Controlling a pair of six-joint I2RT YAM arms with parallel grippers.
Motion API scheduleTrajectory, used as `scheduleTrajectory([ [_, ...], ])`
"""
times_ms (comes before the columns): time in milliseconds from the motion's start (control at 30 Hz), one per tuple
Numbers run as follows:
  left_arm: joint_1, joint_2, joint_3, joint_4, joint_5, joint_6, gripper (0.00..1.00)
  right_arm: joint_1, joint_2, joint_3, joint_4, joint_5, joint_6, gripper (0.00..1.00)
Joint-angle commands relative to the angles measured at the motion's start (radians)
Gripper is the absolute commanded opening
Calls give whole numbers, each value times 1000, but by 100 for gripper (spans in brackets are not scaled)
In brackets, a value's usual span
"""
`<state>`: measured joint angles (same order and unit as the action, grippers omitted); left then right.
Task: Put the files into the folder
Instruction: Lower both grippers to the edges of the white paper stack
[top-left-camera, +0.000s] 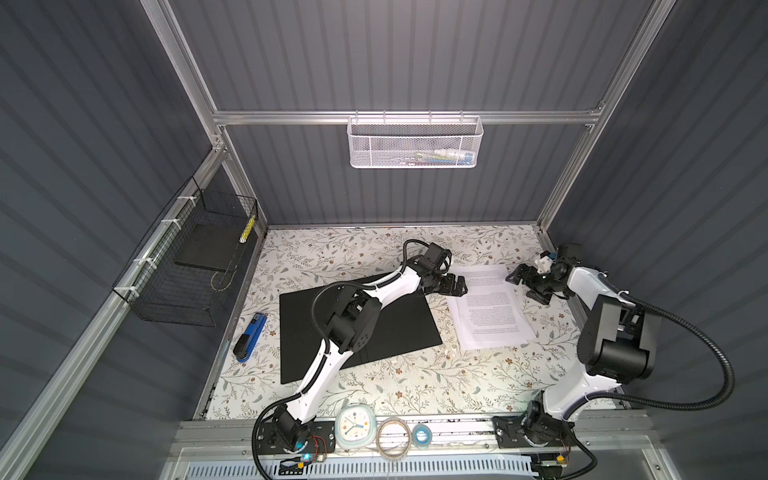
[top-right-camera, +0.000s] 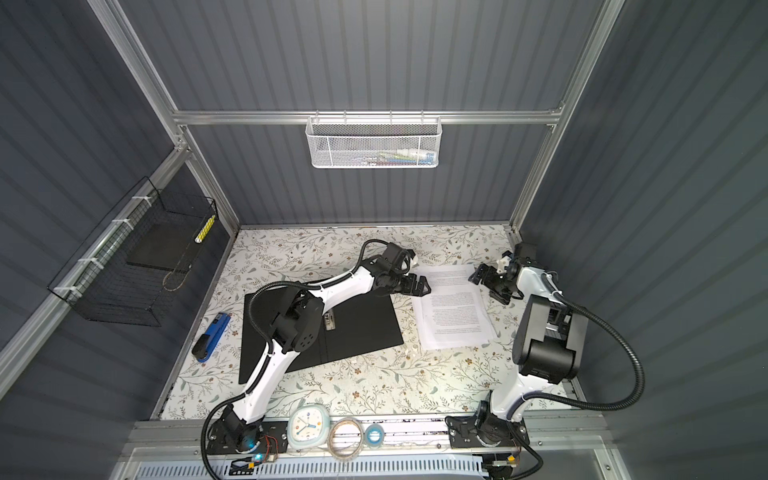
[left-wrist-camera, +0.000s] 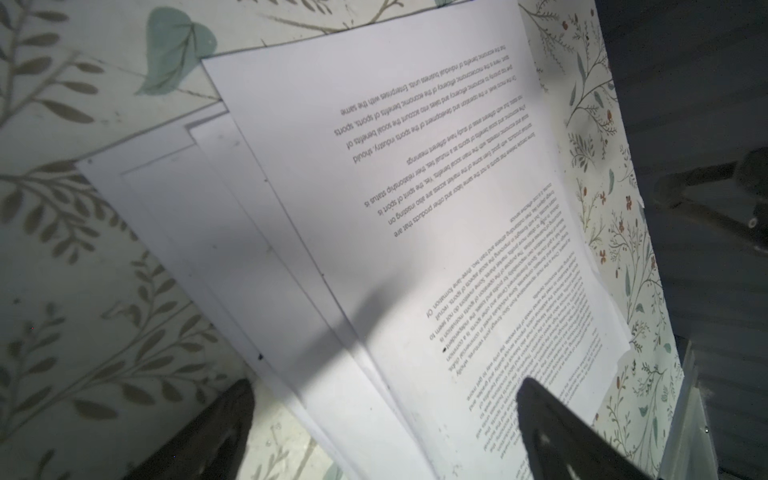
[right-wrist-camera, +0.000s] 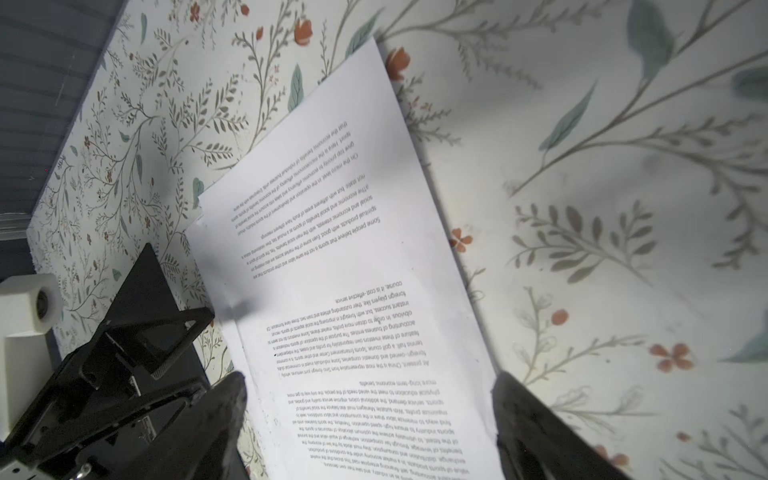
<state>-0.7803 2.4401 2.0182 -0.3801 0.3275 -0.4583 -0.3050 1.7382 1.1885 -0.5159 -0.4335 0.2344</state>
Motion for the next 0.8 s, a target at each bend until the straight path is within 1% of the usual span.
scheduleTrajectory([
  [0, -4, -94, -57, -26, -33, -5, 99, -1, 66, 26, -11, 62, -15, 92],
  [100, -3, -120, -114, -12, -28, -24, 99, 1, 115, 63, -20, 41, -5, 91],
  [233, -4, -101, -154, 18, -5, -56, 99, 5, 131, 61, -2, 45, 12, 91],
  [300, -5, -88, -171, 55, 35, -72, 99, 9, 145, 64, -9, 32, 15, 91],
  [400, -5, -56, -156, 54, 51, -74, 99, 19, 152, 58, -16, 29, 14, 91],
  [533, -5, 0, -109, 38, 120, -60, 100, 34, 143, 40, -13, 26, 25, 91],
  [767, -4, 39, -59, -2, 118, -11, 99, 61, 135, 28, -17, 11, 30, 91],
])
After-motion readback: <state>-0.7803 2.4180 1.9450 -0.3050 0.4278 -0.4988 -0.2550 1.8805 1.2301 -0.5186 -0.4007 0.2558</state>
